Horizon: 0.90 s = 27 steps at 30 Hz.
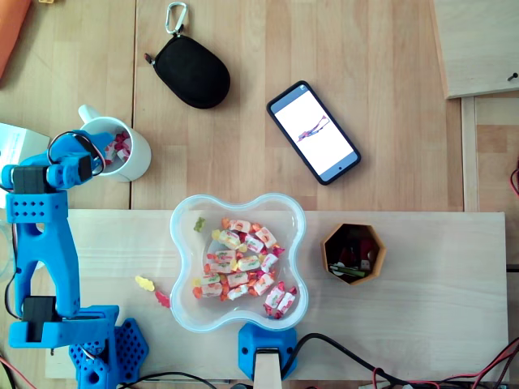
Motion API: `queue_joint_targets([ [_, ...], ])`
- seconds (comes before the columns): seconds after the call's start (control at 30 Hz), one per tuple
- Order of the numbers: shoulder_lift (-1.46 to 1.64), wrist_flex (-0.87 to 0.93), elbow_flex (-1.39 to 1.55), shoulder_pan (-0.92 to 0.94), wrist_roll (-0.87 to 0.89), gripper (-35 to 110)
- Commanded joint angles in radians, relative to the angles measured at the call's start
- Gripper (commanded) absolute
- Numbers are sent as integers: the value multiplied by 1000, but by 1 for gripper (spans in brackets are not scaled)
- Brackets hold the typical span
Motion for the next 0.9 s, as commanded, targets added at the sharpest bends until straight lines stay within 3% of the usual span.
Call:
queue_joint_targets([
  [0.0, 29, 5, -26, -6, 11, 30],
  [0.33, 120, 3, -67, -26, -43, 40],
  [0.7, 433, -2, -61, -152, -565, 41],
  [0.87, 509, -109, 40, -156, -709, 41],
])
